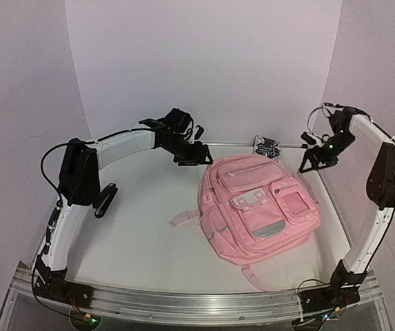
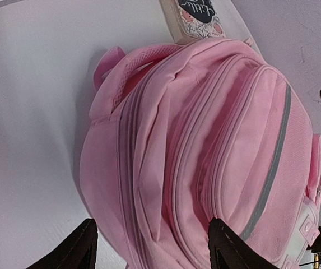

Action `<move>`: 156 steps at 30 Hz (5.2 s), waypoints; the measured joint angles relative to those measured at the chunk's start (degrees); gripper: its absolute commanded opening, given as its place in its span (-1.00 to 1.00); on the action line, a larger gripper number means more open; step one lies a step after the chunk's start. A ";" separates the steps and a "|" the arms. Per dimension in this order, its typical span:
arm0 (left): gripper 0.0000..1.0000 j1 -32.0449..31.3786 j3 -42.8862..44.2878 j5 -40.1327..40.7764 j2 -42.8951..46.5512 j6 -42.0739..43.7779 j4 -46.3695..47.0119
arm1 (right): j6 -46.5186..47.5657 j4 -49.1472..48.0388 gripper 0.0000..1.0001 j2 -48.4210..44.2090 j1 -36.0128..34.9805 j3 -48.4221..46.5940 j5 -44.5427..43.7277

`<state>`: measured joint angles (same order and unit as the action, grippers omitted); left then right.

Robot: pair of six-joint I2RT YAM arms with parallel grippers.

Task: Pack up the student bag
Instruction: Adjust the student bag at the center of the board, then unzip the student bag at the center of the board.

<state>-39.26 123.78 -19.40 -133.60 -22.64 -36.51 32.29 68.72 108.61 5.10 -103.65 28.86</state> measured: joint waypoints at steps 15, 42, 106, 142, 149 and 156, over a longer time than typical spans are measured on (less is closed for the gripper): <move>-0.47 0.73 -7.69 -12.26 -3.11 0.21 9.15 | 10.39 6.44 0.87 -4.64 4.53 22.61 -8.86; 0.31 -0.58 -39.90 -3.13 35.30 -3.23 2.07 | -3.65 -2.01 0.97 20.98 -16.95 -28.83 -6.50; -0.42 -2.58 -34.36 -5.89 15.09 -6.15 2.47 | 1.61 -1.57 0.95 6.48 -12.91 1.40 -2.08; 0.21 -16.07 -23.87 14.67 15.71 -15.05 -2.62 | -6.60 -5.15 0.64 3.47 -19.20 -0.49 13.13; 0.57 -17.69 -16.99 23.67 13.01 -20.68 -6.81 | -14.00 -15.95 0.59 0.88 -23.00 8.82 9.38; 0.63 -18.33 -15.74 29.69 11.56 -23.83 -9.57 | -18.23 -23.86 0.55 -0.78 -25.38 15.41 5.10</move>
<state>-57.60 108.04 10.29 -122.04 -46.47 -46.07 14.06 44.87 107.83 -20.28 -88.25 33.97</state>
